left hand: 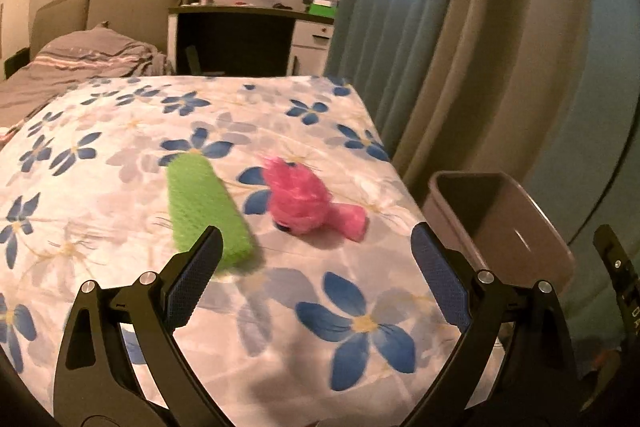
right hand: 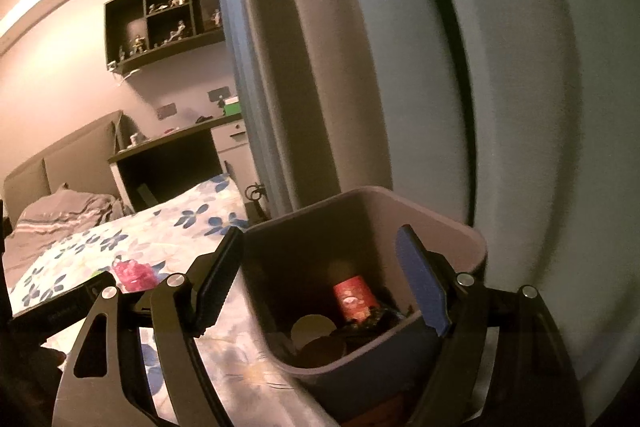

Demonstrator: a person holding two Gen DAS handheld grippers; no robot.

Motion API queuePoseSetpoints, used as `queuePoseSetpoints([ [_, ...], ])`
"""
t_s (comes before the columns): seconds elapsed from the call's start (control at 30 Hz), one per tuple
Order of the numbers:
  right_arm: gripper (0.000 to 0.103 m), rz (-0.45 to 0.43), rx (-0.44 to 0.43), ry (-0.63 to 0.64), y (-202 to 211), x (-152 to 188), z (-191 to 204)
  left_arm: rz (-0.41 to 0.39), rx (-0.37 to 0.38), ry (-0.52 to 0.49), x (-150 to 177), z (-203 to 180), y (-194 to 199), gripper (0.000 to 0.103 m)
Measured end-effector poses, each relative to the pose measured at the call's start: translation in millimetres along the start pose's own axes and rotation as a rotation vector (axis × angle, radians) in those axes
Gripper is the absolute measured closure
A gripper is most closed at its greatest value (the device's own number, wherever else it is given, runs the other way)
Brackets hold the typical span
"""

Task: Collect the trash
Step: 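Move both tools back over the bed toward the green mesh and pink bag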

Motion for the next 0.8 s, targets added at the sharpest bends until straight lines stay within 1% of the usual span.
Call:
queuePoseSetpoints([
  [0.1,0.027,0.016,-0.034,0.015,-6.2,1.5,17.9,0.001,-0.025,0.021,-2.9,16.8,0.0,0.01],
  [0.2,0.027,0.051,-0.076,0.048,-18.4,8.0,42.1,-0.01,-0.07,0.043,-9.3,44.1,-0.4,0.01],
  [0.3,0.027,0.108,-0.135,0.085,-34.0,19.5,71.3,-0.025,-0.127,0.074,-15.4,75.5,-1.1,0.01],
  [0.4,0.027,0.175,-0.216,0.14,-52.5,33.4,109.2,-0.016,-0.169,0.124,-19.6,106.8,-5.3,0.01],
  [0.53,0.027,0.268,-0.278,0.187,-79.3,52.1,142.6,-0.031,-0.227,0.164,-27.0,140.6,-8.0,0.01],
  [0.6,0.027,0.287,-0.284,0.208,-91.1,59.1,155.2,-0.032,-0.244,0.179,-28.2,152.7,-10.2,0.01],
  [0.7,0.027,0.326,-0.302,0.218,-111.6,70.1,173.4,-0.011,-0.253,0.203,-26.6,167.1,-17.8,0.01],
  [0.8,0.027,0.364,-0.312,0.218,-125.8,77.9,183.7,0.006,-0.242,0.205,-24.2,168.7,-24.3,0.01],
])
Point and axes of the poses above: each gripper's, at about its wrist camera, not at the fingertips, and y roughly against the way its jaws point, z to its left, x to its underside, the point moved 10 cm from there along -y, roughly the way its jaws point, and after that the axes turned 6 degrees about -x, right-handed, at the moved point
